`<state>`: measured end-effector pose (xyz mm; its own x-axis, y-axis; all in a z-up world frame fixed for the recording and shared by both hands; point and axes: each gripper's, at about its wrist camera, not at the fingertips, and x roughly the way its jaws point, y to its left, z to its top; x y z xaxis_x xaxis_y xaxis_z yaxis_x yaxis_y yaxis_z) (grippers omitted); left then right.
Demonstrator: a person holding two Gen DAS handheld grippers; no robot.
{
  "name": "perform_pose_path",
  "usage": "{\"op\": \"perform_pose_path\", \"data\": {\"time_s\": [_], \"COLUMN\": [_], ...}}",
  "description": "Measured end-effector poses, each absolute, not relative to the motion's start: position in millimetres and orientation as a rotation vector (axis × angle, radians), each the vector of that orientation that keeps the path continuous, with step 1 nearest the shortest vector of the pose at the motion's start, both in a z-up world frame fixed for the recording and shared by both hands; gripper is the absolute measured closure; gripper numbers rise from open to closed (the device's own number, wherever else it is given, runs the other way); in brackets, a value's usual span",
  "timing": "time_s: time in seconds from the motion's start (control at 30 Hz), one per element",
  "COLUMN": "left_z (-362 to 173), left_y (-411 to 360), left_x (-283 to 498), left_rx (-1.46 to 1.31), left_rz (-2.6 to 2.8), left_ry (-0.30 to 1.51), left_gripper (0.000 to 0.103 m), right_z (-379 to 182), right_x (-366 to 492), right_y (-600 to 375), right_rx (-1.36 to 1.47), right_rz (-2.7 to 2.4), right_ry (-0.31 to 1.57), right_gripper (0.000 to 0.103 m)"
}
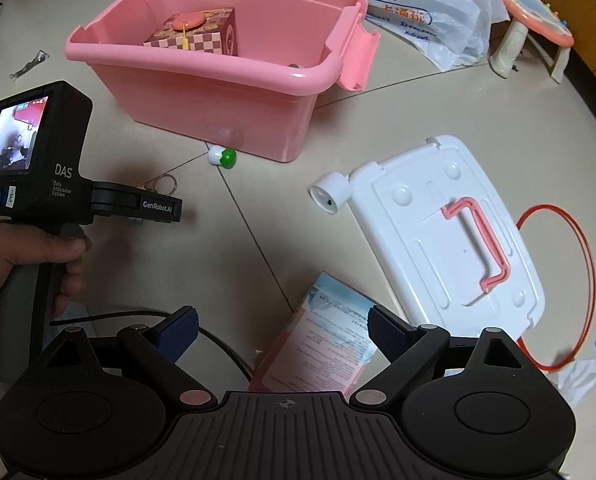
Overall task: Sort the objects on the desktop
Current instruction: 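Move the left tool down toward the white astronaut keychain, then close the left tool on the white astronaut keychain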
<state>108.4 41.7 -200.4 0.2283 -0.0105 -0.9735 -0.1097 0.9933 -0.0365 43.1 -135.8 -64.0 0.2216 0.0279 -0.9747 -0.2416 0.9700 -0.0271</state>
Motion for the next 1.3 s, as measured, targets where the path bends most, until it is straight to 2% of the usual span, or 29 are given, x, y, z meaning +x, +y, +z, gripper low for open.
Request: {"op": "perform_pose_path", "data": {"time_s": [0.53, 0.67, 0.77, 0.87, 1.3], "left_z": [-205.8, -205.4, -202.7, -200.4, -196.6], "left_y": [41.9, 41.5, 38.2, 33.0, 32.8], "left_x": [117.1, 118.2, 118.4, 119.1, 122.2], "left_rx": [-0.071, -0.07, -0.052, -0.024, -0.001], "left_rz": [0.086, 0.088, 0.063, 0.025, 0.016], "left_ry": [1.325, 1.317, 1.303, 1.296, 1.306], "left_gripper": [0.028, 0.032, 0.046, 0.056, 0.075], "right_z": [-72.5, -74.2, -75.1, -75.4, -73.8], "right_x": [42.8, 43.7, 44.7, 44.9, 44.0], "right_y": [-132.4, -131.5, -130.9, -129.5, -128.8], "right_rx": [-0.189, -0.189, -0.188, -0.189, -0.194], "right_rz": [0.2, 0.203, 0.204, 0.207, 0.208], "right_ry": [1.358, 1.362, 1.363, 1.364, 1.36], "right_gripper": [0.013, 0.013, 0.013, 0.013, 0.013]}}
